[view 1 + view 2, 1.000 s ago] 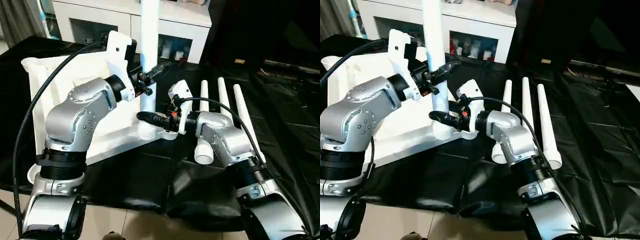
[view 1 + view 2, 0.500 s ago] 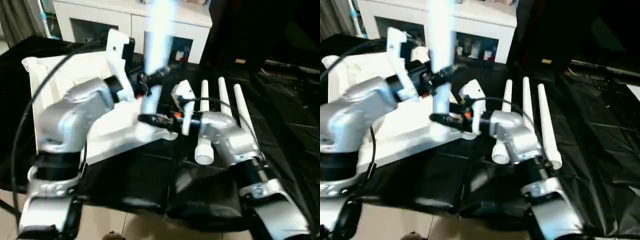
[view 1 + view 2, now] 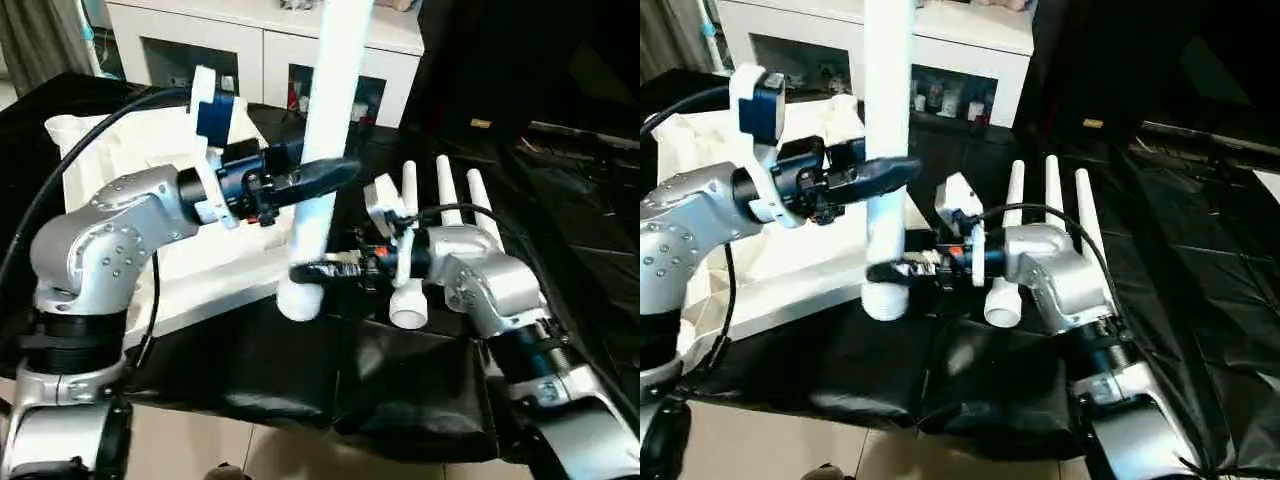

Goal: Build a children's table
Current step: Rotate table base

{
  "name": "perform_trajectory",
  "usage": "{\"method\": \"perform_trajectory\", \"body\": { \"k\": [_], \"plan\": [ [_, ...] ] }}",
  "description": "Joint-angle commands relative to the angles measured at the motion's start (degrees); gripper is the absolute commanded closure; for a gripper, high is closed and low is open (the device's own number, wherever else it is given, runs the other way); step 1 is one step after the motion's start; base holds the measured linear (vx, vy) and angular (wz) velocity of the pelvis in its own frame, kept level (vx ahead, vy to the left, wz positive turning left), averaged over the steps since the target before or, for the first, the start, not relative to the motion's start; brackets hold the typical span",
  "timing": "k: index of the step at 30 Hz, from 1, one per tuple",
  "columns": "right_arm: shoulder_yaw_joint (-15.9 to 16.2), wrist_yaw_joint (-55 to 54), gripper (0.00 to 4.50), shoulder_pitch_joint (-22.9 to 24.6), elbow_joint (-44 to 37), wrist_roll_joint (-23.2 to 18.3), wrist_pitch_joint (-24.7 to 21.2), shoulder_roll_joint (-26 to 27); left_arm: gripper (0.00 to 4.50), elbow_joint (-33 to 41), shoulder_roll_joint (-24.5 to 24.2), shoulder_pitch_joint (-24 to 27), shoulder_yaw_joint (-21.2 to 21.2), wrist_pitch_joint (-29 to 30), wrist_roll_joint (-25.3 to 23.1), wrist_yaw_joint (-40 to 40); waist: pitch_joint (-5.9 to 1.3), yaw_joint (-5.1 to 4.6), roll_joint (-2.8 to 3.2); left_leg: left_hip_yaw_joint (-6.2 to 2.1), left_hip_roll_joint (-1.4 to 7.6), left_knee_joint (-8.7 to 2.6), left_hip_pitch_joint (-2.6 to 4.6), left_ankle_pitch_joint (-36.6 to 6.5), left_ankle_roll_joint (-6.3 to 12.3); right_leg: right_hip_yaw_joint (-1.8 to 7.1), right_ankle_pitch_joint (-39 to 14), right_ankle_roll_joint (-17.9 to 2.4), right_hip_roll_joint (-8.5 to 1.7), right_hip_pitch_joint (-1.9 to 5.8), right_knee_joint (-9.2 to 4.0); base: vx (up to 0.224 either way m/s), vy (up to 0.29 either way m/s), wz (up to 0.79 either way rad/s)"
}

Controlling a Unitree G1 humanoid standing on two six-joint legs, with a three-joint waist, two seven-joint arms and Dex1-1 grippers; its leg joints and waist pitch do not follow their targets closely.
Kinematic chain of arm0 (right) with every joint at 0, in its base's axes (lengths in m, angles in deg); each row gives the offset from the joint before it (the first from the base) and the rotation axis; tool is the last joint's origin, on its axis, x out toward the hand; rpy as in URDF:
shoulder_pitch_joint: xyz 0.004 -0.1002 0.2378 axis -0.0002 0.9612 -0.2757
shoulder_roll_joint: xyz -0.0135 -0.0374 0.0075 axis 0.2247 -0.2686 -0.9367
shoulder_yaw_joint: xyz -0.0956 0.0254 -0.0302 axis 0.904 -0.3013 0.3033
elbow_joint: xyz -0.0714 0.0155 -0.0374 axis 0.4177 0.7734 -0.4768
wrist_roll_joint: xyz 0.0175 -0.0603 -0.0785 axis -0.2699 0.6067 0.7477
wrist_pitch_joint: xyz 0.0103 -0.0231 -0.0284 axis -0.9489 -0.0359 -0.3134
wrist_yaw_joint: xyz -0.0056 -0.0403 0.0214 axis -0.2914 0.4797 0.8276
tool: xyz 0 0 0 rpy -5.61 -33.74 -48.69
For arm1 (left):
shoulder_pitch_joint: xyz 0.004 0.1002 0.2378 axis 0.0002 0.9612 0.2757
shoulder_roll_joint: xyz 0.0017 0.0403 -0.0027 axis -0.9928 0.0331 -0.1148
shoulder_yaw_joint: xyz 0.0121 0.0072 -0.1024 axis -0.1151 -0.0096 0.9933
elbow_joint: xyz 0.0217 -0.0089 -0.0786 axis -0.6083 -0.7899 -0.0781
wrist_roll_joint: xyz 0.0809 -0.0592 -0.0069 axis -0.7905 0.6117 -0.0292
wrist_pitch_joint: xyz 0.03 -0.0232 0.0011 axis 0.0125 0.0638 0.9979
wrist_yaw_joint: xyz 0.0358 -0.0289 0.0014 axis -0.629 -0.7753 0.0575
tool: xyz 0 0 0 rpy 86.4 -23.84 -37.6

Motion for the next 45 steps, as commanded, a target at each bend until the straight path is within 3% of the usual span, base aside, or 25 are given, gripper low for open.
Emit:
{"method": "perform_trajectory", "body": {
  "k": [1, 10, 12, 15, 18, 20, 25, 32, 45],
  "plan": [
    [0.01, -0.19, 2.66, 0.29, -0.49, 0.88, -0.55, -1.31, 2.49, 0.55, 0.24, -0.83, -1.63, -0.67, -0.46, -0.92, -4.01, 0.02, 1.23, -0.62, 2.18, -3.86, 0.71, -7.42, -0.51, 3.19, -2.62, -11.15, -4.63, 3.43, -3.95, 0.0, 0.0, 0.0],
    [-0.53, -1.85, 2.67, -0.53, 0.69, 1.78, 1.15, -1.31, 2.71, -1.48, 1.01, -2.33, 0.78, -2.6, -1.26, 2.58, -4.11, 0.03, 0.99, -0.62, 2.17, -3.77, 0.66, -6.84, -0.49, 3.17, -2.37, -11.19, -4.62, 3.48, -3.82, 0.0, 0.0, 0.0],
    [-0.87, -2.73, 1.97, -0.81, 1.1, 1.9, 1.45, -1.03, 2.71, -1.7, 1.16, -2.55, 1.04, -2.97, -1.56, 3.28, -4.12, 0.03, 1.01, -0.6, 2.14, -3.75, 0.66, -6.72, -0.5, 3.17, -2.18, -11.19, -4.64, 3.45, -3.84, 0.0, 0.0, 0.0],
    [-2.88, -6.15, 1.94, -1.89, 2.37, 1.56, 1.85, 0.36, 2.71, -2.36, 1.66, -3.25, 1.66, -3.71, -2.64, 5.51, -4.05, -0.08, 0.97, -0.63, 2.13, -3.78, 0.7, -7.16, -0.97, 3.17, -3.53, -10.86, -4.64, 3.39, -3.96, 0.0, 0.0, 0.0],
    [-4.63, -9.55, 1.57, -2.97, 3.17, 1.22, 1.91, 1.8, 2.73, -2.76, 2.09, -3.76, 1.83, -4.86, -4.26, 7.86, -4.18, -0.03, 1.12, -0.64, 2.21, -3.76, 0.66, -6.29, -0.93, 3.22, -2.23, -10.67, -4.63, 3.43, -3.76, 0.0, 0.0, 0.0],
    [-5.61, -14.31, 1.5, -4.08, 4.16, 2.3, 2.46, 3.12, 2.73, -2.95, 2.52, -4.16, 1.81, -5.48, -5.8, 10.51, -4.17, -0.15, 0.86, -0.66, 2.21, -3.8, 0.66, -5.73, -1.07, 3.17, -1.44, -10.87, -4.61, 3.43, -3.6, 0.0, 0.0, 0.0],
    [-6.23, -18.32, 1.45, -5.27, 5.6, 2.48, 0.44, 4.41, 2.73, -3.03, 3.09, -4.49, 1.62, -6.14, -6.91, 12.94, -4.15, -0.2, 1.03, -0.62, 2.19, -3.85, 0.76, -5.99, -1.29, 3.18, -1.58, -10.5, -4.53, 3.36, -3.64, 0.0, 0.0, 0.0],
    [-6.5, -22.26, 1.45, -6.01, 6.82, 2.98, -1.49, 6.68, 2.73, -2.84, 4.29, -4.6, 1.37, -6.14, -8.13, 15.89, -4.11, -0.09, 0.81, -0.56, 2.18, -3.92, 0.73, -5.87, -1.49, 3.24, -2.03, -10.05, -4.67, 3.35, -3.73, 0.0, 0.0, 0.0],
    [-6.13, -28.12, 1.45, -8.44, 10.42, 4.81, -3.83, 8.55, 2.73, -0.74, 4.48, -3.46, -3.64, -7.99, -11.27, 14.59, -4.15, -0.13, 0.9, -0.52, 2.15, -3.93, 0.7, -5.43, -2.0, 3.28, -0.57, -9.77, -4.7, 3.37, -3.57, 0.0, 0.0, 0.0]
  ]
}}
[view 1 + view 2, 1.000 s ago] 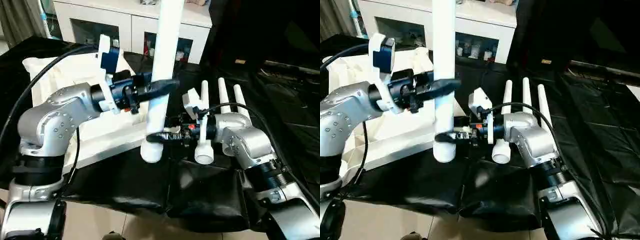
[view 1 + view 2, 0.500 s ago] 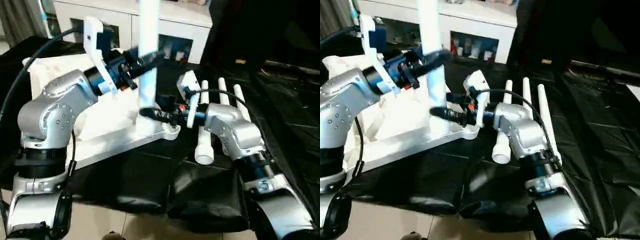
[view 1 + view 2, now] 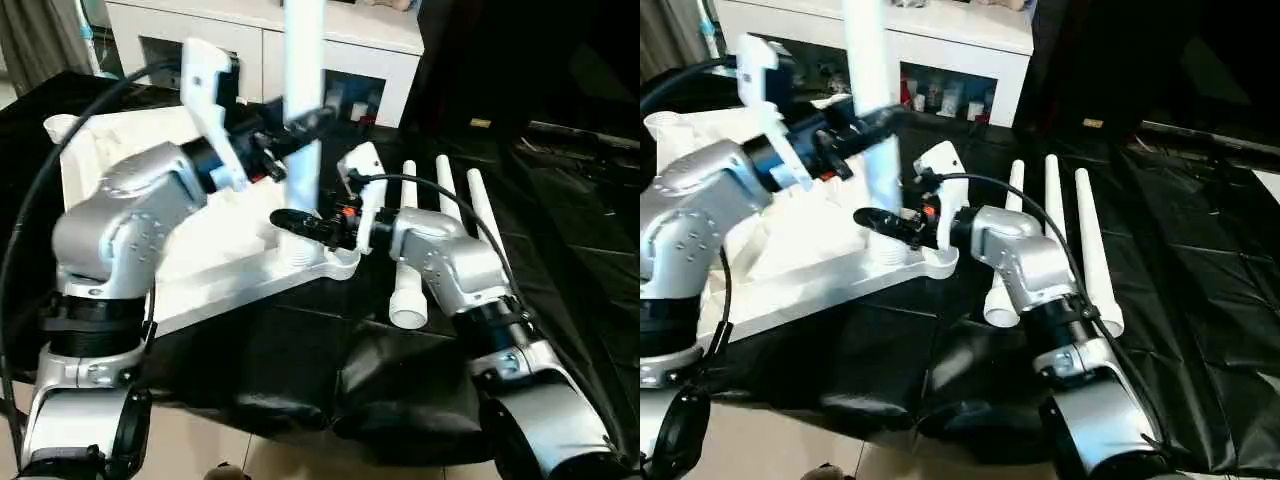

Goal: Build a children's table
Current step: Rotate table base

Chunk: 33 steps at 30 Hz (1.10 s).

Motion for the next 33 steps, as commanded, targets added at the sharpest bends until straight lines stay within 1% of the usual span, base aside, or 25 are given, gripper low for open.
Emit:
{"method": "perform_trajectory", "body": {
  "k": [1, 3, 6, 10, 12, 13, 15, 17, 20, 22, 23, 28, 33],
  "plan": [
    [-1.39, -2.38, 1.45, -1.19, 0.84, 0.59, -0.64, -0.79, 2.73, 1.91, 0.3, 0.04, -1.76, 0.29, 0.41, -1.67, -4.07, -0.18, 0.9, -0.54, 2.18, -3.97, 0.73, -5.68, -2.03, 3.27, -0.98, -9.6, -4.66, 3.39, -3.61, 0.0, 0.0, 0.0],
    [-1.43, -2.2, 1.45, -1.49, 1.03, 0.5, -0.94, -0.75, 2.73, 1.98, 0.11, 0.09, -2.21, 0.16, 0.13, -2.36, -4.04, -0.17, 0.89, -0.52, 2.12, -3.97, 0.75, -6.34, -2.09, 3.31, -2.36, -9.29, -4.74, 3.4, -3.78, 0.0, 0.0, 0.0],
    [-1.35, -1.71, 1.45, -1.83, 1.28, 0.43, -1.36, -0.95, 2.73, 1.96, -0.6, 0.04, -2.95, -0.28, -0.52, -3.5, -4.04, -0.18, 0.88, -0.58, 2.15, -4.01, 0.75, -6.26, -2.16, 3.28, -3.0, -9.0, -4.72, 3.37, -3.81, 0.0, 0.0, 0.0],
    [-1.09, -1.37, 1.45, -1.9, 1.35, 0.5, -1.45, -1.21, 2.73, 1.73, -1.0, 0.05, -3.1, -0.57, -0.63, -3.69, -4.08, -0.24, 0.93, -0.54, 2.18, -3.97, 0.8, -5.85, -2.2, 3.28, -1.54, -9.27, -4.64, 3.3, -3.61, 0.0, 0.0, 0.0],
    [-0.68, -0.66, 1.45, -1.7, 1.02, 0.76, -1.56, -1.6, 2.73, 1.33, -1.31, -0.08, -3.06, -0.59, -0.74, -3.81, -4.07, -0.18, 0.92, -0.51, 2.15, -3.97, 0.77, -5.98, -2.18, 3.3, -1.75, -9.35, -4.7, 3.35, -3.67, 0.0, 0.0, 0.0],
    [0.32, 2.19, 1.45, -0.8, -0.57, 1.04, -0.95, -2.98, 2.73, -0.11, -2.26, -0.93, -2.36, 1.28, -0.14, -4.21, -4.07, -0.16, 0.97, -0.53, 2.14, -3.97, 0.79, -6.17, -2.22, 3.23, -1.95, -9.29, -4.64, 3.36, -3.66, 0.0, 0.0, 0.0],
    [0.7, 4.09, 1.45, -0.37, -1.41, 0.89, -0.09, -3.76, 2.73, -0.43, -2.9, -1.33, -2.41, 2.46, 0.24, -4.88, -4.04, -0.09, 1.06, -0.52, 2.12, -3.95, 0.82, -6.24, -2.21, 3.25, -1.99, -9.23, -4.63, 3.33, -3.69, 0.0, 0.0, 0.0],
    [0.99, 5.39, 1.45, -0.15, -1.76, 0.96, 0.95, -4.32, 2.73, -0.61, -3.28, -1.55, -2.53, 3.18, 0.43, -5.37, -4.0, -0.06, 0.93, -0.53, 2.15, -3.97, 0.77, -6.63, -2.11, 3.28, -2.56, -9.21, -4.7, 3.35, -3.74, 0.0, 0.0, 0.0],
    [1.07, 6.72, 1.45, 0.09, -2.1, 0.85, 1.72, -4.89, 2.73, -1.2, -3.22, -2.08, -2.09, 4.53, 1.47, -5.37, -4.08, -0.1, 0.95, -0.54, 2.13, -3.9, 0.74, -6.33, -1.97, 3.29, -2.17, -9.66, -4.69, 3.4, -3.67, 0.0, 0.0, 0.0],
    [1.24, 7.2, 1.45, 0.16, -2.22, 0.95, 2.05, -5.16, 2.73, -1.42, -3.23, -2.37, -2.0, 5.05, 1.58, -5.24, -4.07, -0.11, 0.95, -0.53, 2.12, -3.87, 0.74, -5.98, -1.78, 3.25, -1.55, -9.88, -4.64, 3.37, -3.62, 0.0, 0.0, 0.0],
    [1.5, 7.46, 1.45, 0.25, -2.29, 1.21, 2.67, -5.35, 2.73, -1.59, -3.16, -2.51, -1.91, 5.4, 1.62, -5.05, -4.1, -0.1, 0.91, -0.54, 2.1, -3.86, 0.69, -5.87, -1.72, 3.24, -1.55, -9.95, -4.65, 3.46, -3.63, 0.0, 0.0, 0.0],
    [2.44, 8.83, 1.45, 0.87, -2.67, 1.86, 3.62, -5.82, 2.73, -1.96, -3.14, -2.9, -1.73, 6.04, 1.81, -4.99, -4.06, -0.08, 0.92, -0.55, 2.16, -3.88, 0.71, -6.02, -1.62, 3.23, -1.87, -10.02, -4.68, 3.44, -3.65, 0.0, 0.0, 0.0],
    [2.87, 9.53, 1.45, 1.29, -2.94, 2.07, 3.12, -6.02, 2.73, -1.79, -3.26, -3.05, -1.49, 6.34, 2.13, -4.98, -4.04, -0.05, 0.88, -0.54, 2.13, -3.86, 0.73, -6.28, -1.43, 3.25, -2.68, -9.95, -4.68, 3.4, -3.78, 0.0, 0.0, 0.0]
  ]
}}
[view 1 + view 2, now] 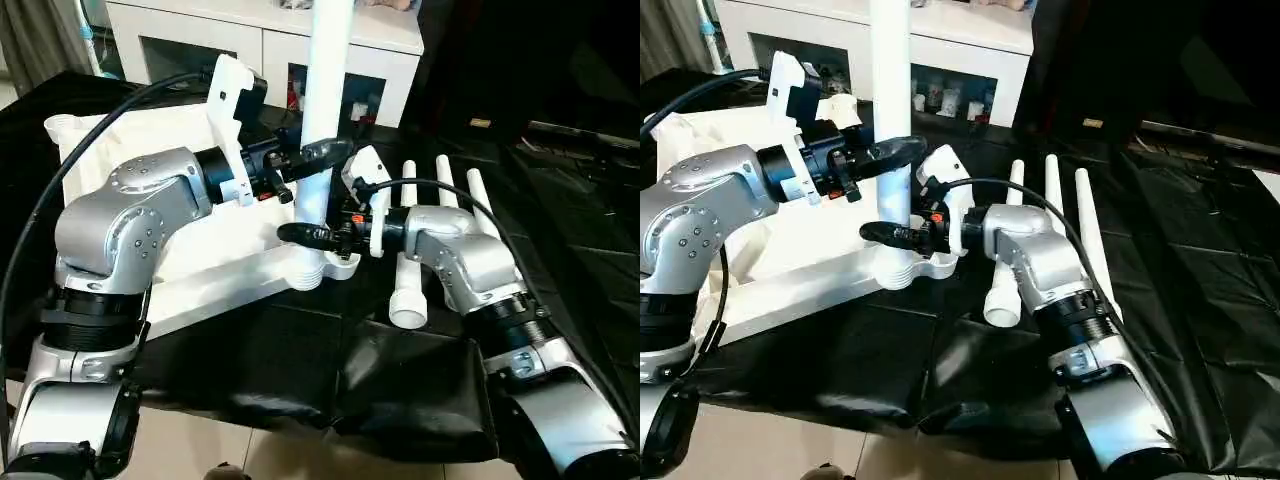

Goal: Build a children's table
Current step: Rotate table base

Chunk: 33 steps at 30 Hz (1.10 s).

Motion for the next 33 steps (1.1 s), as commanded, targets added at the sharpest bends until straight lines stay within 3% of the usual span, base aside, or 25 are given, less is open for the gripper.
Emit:
{"method": "perform_trajectory", "body": {
  "k": [1, 12, 33],
  "plan": [
    [0.19, 0.49, 1.45, 0.9, -0.88, 0.67, 0.01, -1.37, 2.73, 0.15, -0.09, -2.02, 0.47, 0.71, 1.13, -0.44, -4.06, -0.03, 0.91, -0.56, 2.16, -3.86, 0.7, -6.09, -1.45, 3.24, -2.35, -10.07, -4.69, 3.43, -3.72, 0.0, 0.0, 0.0],
    [0.27, 1.09, 1.45, 1.52, 0.43, -0.16, -3.05, -1.0, 2.73, 1.05, 0.53, -2.49, 1.06, 1.1, 2.05, -0.37, -4.05, -0.05, 0.82, -0.56, 2.13, -3.86, 0.67, -6.09, -1.29, 3.23, -2.7, -10.12, -4.67, 3.46, -3.8, 0.0, 0.0, 0.0],
    [-0.03, 2.61, 1.45, 1.54, -0.74, -1.01, -3.02, -0.26, 2.73, 1.79, 0.46, -2.29, 0.37, 1.55, 2.72, -1.04, -4.04, -0.02, 0.8, -0.56, 2.18, -3.83, 0.68, -5.92, -1.14, 3.23, -2.65, -10.14, -4.74, 3.44, -3.78, 0.0, 0.0, 0.0]
  ]
}}
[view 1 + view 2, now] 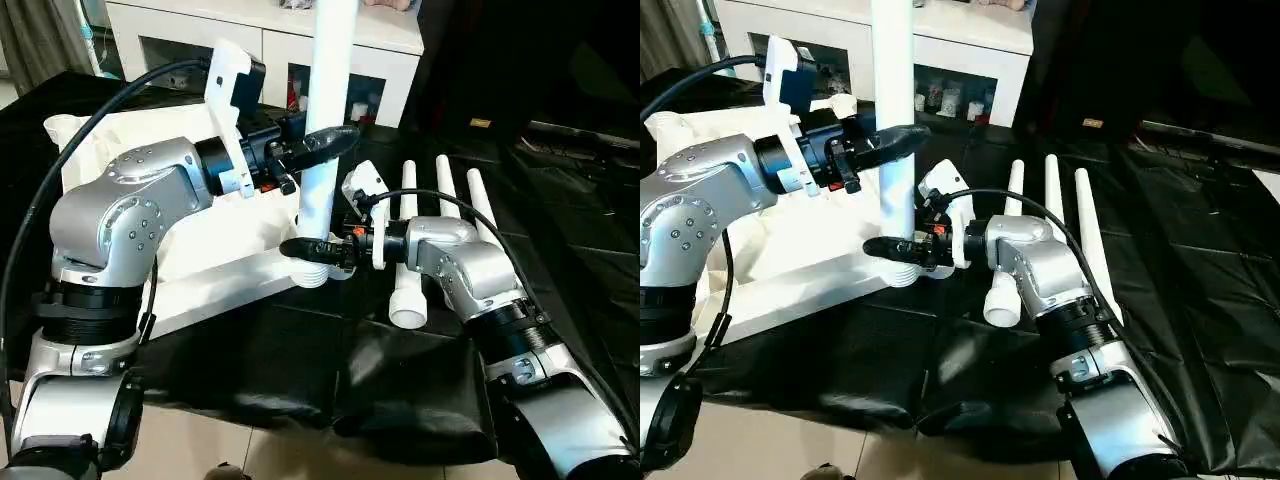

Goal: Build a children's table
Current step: Rotate table base

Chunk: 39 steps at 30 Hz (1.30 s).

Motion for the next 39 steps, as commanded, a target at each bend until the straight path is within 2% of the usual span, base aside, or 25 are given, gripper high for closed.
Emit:
{"method": "perform_trajectory", "body": {
  "k": [1, 4, 5, 8, 11, 17, 39],
  "plan": [
    [-0.48, 0.39, 1.45, 0.13, -1.12, -0.59, -0.18, -0.35, 2.73, 1.27, -0.12, -0.6, -0.78, 0.06, 0.55, -0.52, -4.02, -0.05, 0.77, -0.55, 2.18, -3.83, 0.67, -5.86, -1.15, 3.23, -2.57, -10.15, -4.71, 3.43, -3.76, 0.0, 0.0, 0.0],
    [-0.27, 0.81, 1.45, 0.32, -1.35, -0.64, -0.4, -0.51, 2.73, 1.13, -0.14, -0.67, -0.74, 0.0, 0.49, -0.57, -4.08, -0.02, 0.83, -0.55, 2.17, -3.8, 0.7, -5.73, -1.19, 3.23, -2.17, -10.3, -4.72, 3.44, -3.72, 0.0, 0.0, 0.0],
    [-0.22, 0.93, 1.74, 0.41, -1.44, -0.67, -0.51, -0.54, 2.73, 1.11, -0.15, -0.68, -0.71, 0.0, 0.48, -0.6, -4.09, -0.04, 0.8, -0.56, 2.17, -3.8, 0.68, -5.66, -1.16, 3.22, -2.01, -10.32, -4.69, 3.46, -3.7, 0.0, 0.0, 0.0],
    [-0.05, 1.31, 1.74, 0.69, -1.53, -0.56, -0.74, -0.71, 2.73, 1.04, -0.16, -0.7, -0.53, 0.08, 0.35, -0.77, -4.06, 0.01, 0.81, -0.54, 2.13, -3.79, 0.65, -5.98, -1.12, 3.24, -2.31, -10.19, -4.74, 3.5, -3.79, 0.0, 0.0, 0.0],
    [-0.05, 1.46, 2.18, 0.8, -1.44, -0.6, -0.85, -0.78, 2.73, 1.04, -0.18, -0.68, -0.49, 0.11, 0.39, -0.9, -4.06, -0.02, 0.82, -0.58, 2.17, -3.82, 0.67, -5.93, -1.15, 3.21, -2.53, -10.18, -4.75, 3.48, -3.77, 0.0, 0.0, 0.0],
    [-0.19, 1.71, 2.56, 0.75, -1.14, -0.85, -0.97, -0.62, 2.73, 1.12, -0.01, -0.92, -0.26, 0.29, 0.76, -0.93, -4.04, -0.02, 0.82, -0.57, 2.17, -3.84, 0.68, -6.03, -1.21, 3.21, -2.5, -10.28, -4.72, 3.45, -3.77, 0.0, 0.0, 0.0],
    [-0.1, 3.47, 2.61, 1.08, -1.62, -1.24, -0.64, -0.7, 2.73, 2.84, 0.51, -0.6, -0.6, 1.13, 2.11, -2.64, -4.06, 0.01, 0.94, -0.58, 2.18, -3.83, 0.71, -6.13, -1.21, 3.22, -1.9, -10.64, -4.76, 3.45, -3.76, 0.0, 0.0, 0.0]
  ]
}}
